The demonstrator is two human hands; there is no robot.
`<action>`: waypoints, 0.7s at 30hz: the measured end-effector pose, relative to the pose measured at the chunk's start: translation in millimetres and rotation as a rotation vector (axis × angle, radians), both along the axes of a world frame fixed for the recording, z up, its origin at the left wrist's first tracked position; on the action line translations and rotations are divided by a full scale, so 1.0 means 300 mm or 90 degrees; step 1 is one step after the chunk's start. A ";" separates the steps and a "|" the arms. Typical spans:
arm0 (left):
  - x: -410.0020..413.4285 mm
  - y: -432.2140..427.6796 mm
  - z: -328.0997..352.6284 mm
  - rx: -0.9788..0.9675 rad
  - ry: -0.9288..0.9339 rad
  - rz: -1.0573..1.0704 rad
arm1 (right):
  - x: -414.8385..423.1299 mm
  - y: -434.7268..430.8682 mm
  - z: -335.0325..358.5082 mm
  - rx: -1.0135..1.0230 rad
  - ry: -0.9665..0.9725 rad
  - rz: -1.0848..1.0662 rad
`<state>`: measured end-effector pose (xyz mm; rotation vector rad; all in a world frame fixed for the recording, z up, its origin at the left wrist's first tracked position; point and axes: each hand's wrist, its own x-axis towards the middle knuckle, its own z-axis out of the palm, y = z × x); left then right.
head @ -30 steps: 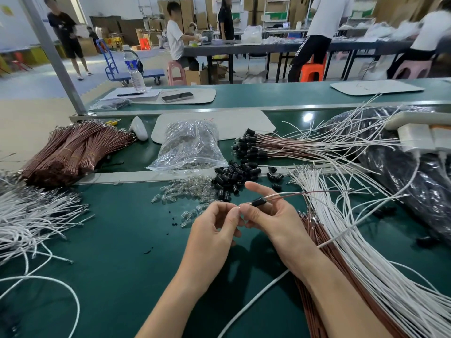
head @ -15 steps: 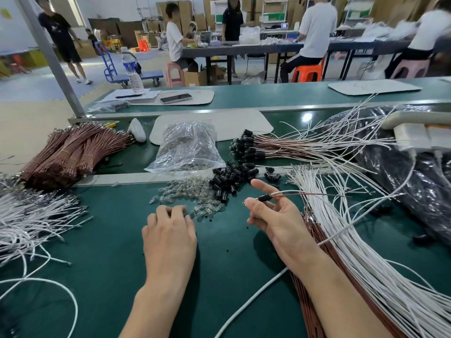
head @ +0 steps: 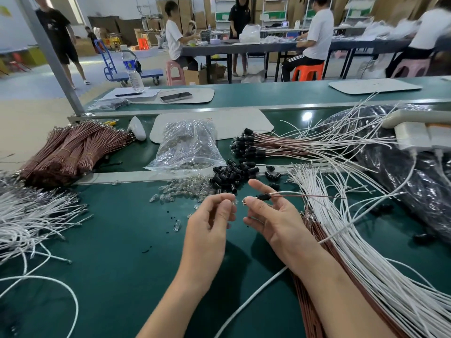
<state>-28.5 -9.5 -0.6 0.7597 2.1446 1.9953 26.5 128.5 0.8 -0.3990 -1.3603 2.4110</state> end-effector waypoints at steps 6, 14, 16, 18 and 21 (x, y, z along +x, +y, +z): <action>-0.010 0.009 -0.008 0.064 -0.079 -0.034 | 0.002 0.004 0.002 0.002 -0.005 -0.006; -0.005 0.003 -0.011 0.042 -0.043 -0.041 | 0.002 0.003 0.000 0.004 -0.006 -0.006; -0.006 0.004 -0.012 0.041 -0.040 -0.042 | 0.003 0.002 0.000 0.003 -0.006 -0.004; -0.007 0.005 -0.014 0.039 -0.036 -0.043 | 0.003 0.004 0.001 0.005 -0.007 -0.003; -0.010 0.003 -0.017 0.036 -0.026 -0.043 | 0.003 0.003 0.001 0.008 -0.010 -0.003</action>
